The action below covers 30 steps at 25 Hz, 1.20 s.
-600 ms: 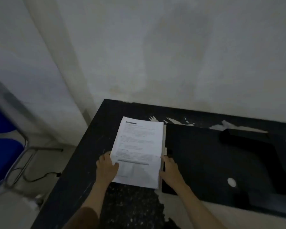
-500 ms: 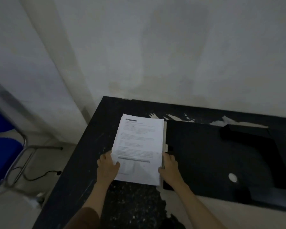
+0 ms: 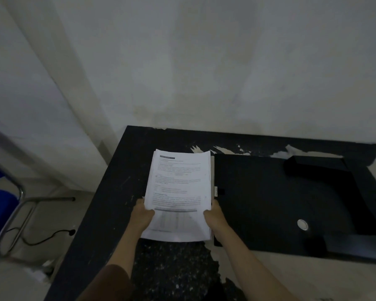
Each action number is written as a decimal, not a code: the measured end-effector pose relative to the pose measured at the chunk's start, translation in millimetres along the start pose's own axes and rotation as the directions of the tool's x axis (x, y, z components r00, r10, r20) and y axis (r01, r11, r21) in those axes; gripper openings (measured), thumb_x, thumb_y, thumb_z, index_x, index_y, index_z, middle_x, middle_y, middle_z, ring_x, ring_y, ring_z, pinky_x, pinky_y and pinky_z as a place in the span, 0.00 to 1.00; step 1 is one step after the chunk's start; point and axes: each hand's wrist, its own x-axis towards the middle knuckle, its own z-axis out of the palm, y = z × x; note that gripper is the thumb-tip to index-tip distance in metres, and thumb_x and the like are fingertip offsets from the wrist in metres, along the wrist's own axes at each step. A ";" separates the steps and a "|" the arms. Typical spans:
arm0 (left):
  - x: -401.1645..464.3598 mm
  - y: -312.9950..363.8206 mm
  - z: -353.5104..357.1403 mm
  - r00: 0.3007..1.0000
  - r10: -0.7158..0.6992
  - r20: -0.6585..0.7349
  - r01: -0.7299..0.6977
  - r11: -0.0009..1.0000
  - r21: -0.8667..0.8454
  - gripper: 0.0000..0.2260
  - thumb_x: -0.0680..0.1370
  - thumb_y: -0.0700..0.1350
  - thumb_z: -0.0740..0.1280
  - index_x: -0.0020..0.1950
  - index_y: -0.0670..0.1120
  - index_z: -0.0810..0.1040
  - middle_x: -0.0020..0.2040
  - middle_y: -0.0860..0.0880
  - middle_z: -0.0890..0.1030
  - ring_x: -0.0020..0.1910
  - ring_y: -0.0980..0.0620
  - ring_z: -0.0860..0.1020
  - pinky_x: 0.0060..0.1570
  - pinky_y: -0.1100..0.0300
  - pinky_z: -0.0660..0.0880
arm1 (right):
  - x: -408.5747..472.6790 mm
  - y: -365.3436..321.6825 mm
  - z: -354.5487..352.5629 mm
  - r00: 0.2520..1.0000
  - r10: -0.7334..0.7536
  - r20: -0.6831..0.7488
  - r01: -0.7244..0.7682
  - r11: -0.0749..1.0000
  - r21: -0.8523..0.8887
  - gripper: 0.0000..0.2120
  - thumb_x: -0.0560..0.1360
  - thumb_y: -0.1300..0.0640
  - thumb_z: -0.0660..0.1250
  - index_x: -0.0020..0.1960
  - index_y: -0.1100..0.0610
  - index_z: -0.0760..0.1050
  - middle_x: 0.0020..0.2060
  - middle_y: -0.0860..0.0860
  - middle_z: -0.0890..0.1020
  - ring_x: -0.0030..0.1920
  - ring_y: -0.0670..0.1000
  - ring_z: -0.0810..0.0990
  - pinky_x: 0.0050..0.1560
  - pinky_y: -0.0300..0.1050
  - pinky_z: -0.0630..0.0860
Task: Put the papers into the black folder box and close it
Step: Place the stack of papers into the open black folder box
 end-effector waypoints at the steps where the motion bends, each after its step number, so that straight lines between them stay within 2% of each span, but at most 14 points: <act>1: -0.2 -0.1 1.0 1.000 0.016 0.005 -0.016 1.000 -0.015 0.15 0.75 0.36 0.59 0.61 0.40 0.69 0.57 0.45 0.74 0.52 0.49 0.72 0.59 0.53 0.70 | -0.2 1.2 0.6 0.999 -0.033 0.001 0.033 0.999 0.009 0.18 0.77 0.64 0.55 0.65 0.53 0.65 0.58 0.52 0.76 0.60 0.55 0.75 0.66 0.53 0.72; 4: -9.1 8.2 7.1 0.995 0.095 -0.033 -0.096 0.994 -0.054 0.16 0.76 0.37 0.59 0.63 0.44 0.66 0.56 0.47 0.73 0.54 0.51 0.71 0.60 0.54 0.68 | -3.8 0.5 -6.0 0.994 -0.109 -0.032 0.110 0.993 0.037 0.23 0.77 0.69 0.50 0.65 0.48 0.62 0.54 0.49 0.75 0.55 0.50 0.75 0.63 0.47 0.72; 7: -17.1 21.4 20.7 0.971 0.215 -0.106 -0.225 0.970 -0.088 0.16 0.76 0.35 0.59 0.63 0.45 0.69 0.55 0.48 0.74 0.53 0.51 0.72 0.58 0.57 0.69 | -9.5 -4.0 -25.7 0.984 -0.152 -0.095 0.157 0.987 0.044 0.19 0.76 0.70 0.49 0.60 0.54 0.66 0.50 0.51 0.75 0.45 0.45 0.73 0.48 0.40 0.73; 9: -22.3 32.3 35.7 0.952 0.291 -0.098 -0.300 0.950 -0.091 0.16 0.76 0.33 0.59 0.60 0.48 0.69 0.53 0.49 0.75 0.48 0.54 0.73 0.52 0.61 0.70 | -13.6 -5.2 -46.8 0.977 -0.167 -0.132 0.175 0.984 0.046 0.16 0.76 0.70 0.50 0.58 0.57 0.67 0.47 0.50 0.75 0.44 0.45 0.72 0.41 0.36 0.71; 11: -26.0 43.1 55.3 0.945 0.325 -0.038 -0.327 0.943 -0.068 0.16 0.76 0.32 0.58 0.58 0.50 0.67 0.49 0.53 0.75 0.44 0.58 0.72 0.42 0.67 0.68 | -17.0 -3.8 -72.7 0.972 -0.160 -0.171 0.170 0.985 0.040 0.15 0.76 0.69 0.50 0.57 0.56 0.66 0.43 0.46 0.73 0.44 0.46 0.73 0.40 0.36 0.70; 13: -32.3 54.4 80.7 0.941 0.334 0.051 -0.332 0.943 -0.037 0.16 0.77 0.33 0.57 0.61 0.50 0.66 0.50 0.54 0.73 0.47 0.56 0.72 0.44 0.68 0.68 | -22.2 1.8 -100.8 0.964 -0.155 -0.215 0.165 0.986 0.027 0.14 0.76 0.69 0.50 0.56 0.57 0.66 0.41 0.45 0.72 0.42 0.45 0.72 0.38 0.35 0.69; 16: -42.0 62.3 119.4 0.941 0.320 0.110 -0.321 0.947 -0.011 0.15 0.78 0.34 0.56 0.62 0.47 0.64 0.55 0.51 0.72 0.53 0.53 0.70 0.43 0.67 0.67 | -30.4 15.3 -135.8 0.953 -0.131 -0.272 0.144 0.989 0.027 0.14 0.75 0.71 0.49 0.56 0.60 0.66 0.40 0.46 0.72 0.39 0.43 0.71 0.35 0.34 0.68; 18: -50.6 67.4 144.7 0.941 0.313 0.130 -0.315 0.949 -0.001 0.16 0.78 0.34 0.55 0.65 0.43 0.63 0.57 0.50 0.71 0.54 0.53 0.69 0.50 0.63 0.68 | -34.8 24.7 -156.5 0.948 -0.102 -0.300 0.118 0.992 0.037 0.13 0.75 0.71 0.49 0.56 0.60 0.66 0.40 0.46 0.72 0.39 0.43 0.70 0.35 0.34 0.67; 20: -58.1 69.6 166.5 0.938 0.313 0.148 -0.316 0.949 -0.003 0.17 0.78 0.33 0.54 0.67 0.41 0.62 0.57 0.49 0.70 0.55 0.53 0.69 0.57 0.62 0.65 | -38.3 33.3 -175.3 0.943 -0.076 -0.323 0.090 0.996 0.029 0.14 0.75 0.72 0.49 0.57 0.63 0.66 0.41 0.49 0.72 0.40 0.45 0.70 0.34 0.34 0.66; 22: -63.4 70.8 183.5 0.938 0.313 0.149 -0.316 0.949 -0.004 0.17 0.78 0.33 0.54 0.67 0.41 0.62 0.60 0.47 0.71 0.55 0.53 0.69 0.58 0.62 0.64 | -39.9 42.8 -192.5 0.940 -0.078 -0.332 0.078 0.997 -0.015 0.16 0.74 0.74 0.48 0.59 0.66 0.65 0.44 0.52 0.74 0.44 0.49 0.71 0.36 0.35 0.69; 24: -65.1 70.6 197.4 0.942 0.307 0.137 -0.310 0.951 0.000 0.18 0.78 0.33 0.54 0.68 0.41 0.61 0.63 0.44 0.71 0.56 0.53 0.69 0.60 0.60 0.64 | -41.3 49.2 -208.5 0.943 -0.115 -0.312 0.093 0.992 -0.085 0.18 0.75 0.73 0.48 0.62 0.65 0.65 0.52 0.54 0.75 0.48 0.51 0.71 0.45 0.40 0.72; 27: -65.8 68.7 207.5 0.948 0.301 0.105 -0.302 0.953 0.002 0.19 0.78 0.33 0.55 0.69 0.41 0.60 0.66 0.42 0.71 0.57 0.53 0.68 0.63 0.57 0.64 | -50.8 49.2 -230.6 0.961 -0.192 -0.197 0.167 0.976 -0.137 0.18 0.78 0.69 0.51 0.66 0.63 0.65 0.56 0.52 0.71 0.53 0.48 0.70 0.53 0.37 0.67; 29: -66.3 67.9 211.7 0.949 0.300 0.098 -0.302 0.953 0.008 0.19 0.78 0.32 0.55 0.70 0.40 0.60 0.67 0.41 0.70 0.57 0.53 0.68 0.66 0.55 0.64 | -59.8 54.0 -252.1 0.932 -0.320 -0.168 0.266 0.922 -0.280 0.17 0.78 0.67 0.55 0.66 0.61 0.67 0.58 0.53 0.71 0.60 0.49 0.69 0.57 0.34 0.64; 30: -66.7 67.6 213.0 0.949 0.300 0.096 -0.302 0.953 0.008 0.19 0.78 0.32 0.55 0.70 0.40 0.60 0.67 0.41 0.70 0.57 0.53 0.68 0.66 0.54 0.64 | -61.8 60.7 -265.0 0.908 -0.384 -0.171 0.281 0.857 -0.432 0.17 0.78 0.64 0.57 0.66 0.58 0.68 0.62 0.55 0.71 0.66 0.52 0.67 0.63 0.37 0.62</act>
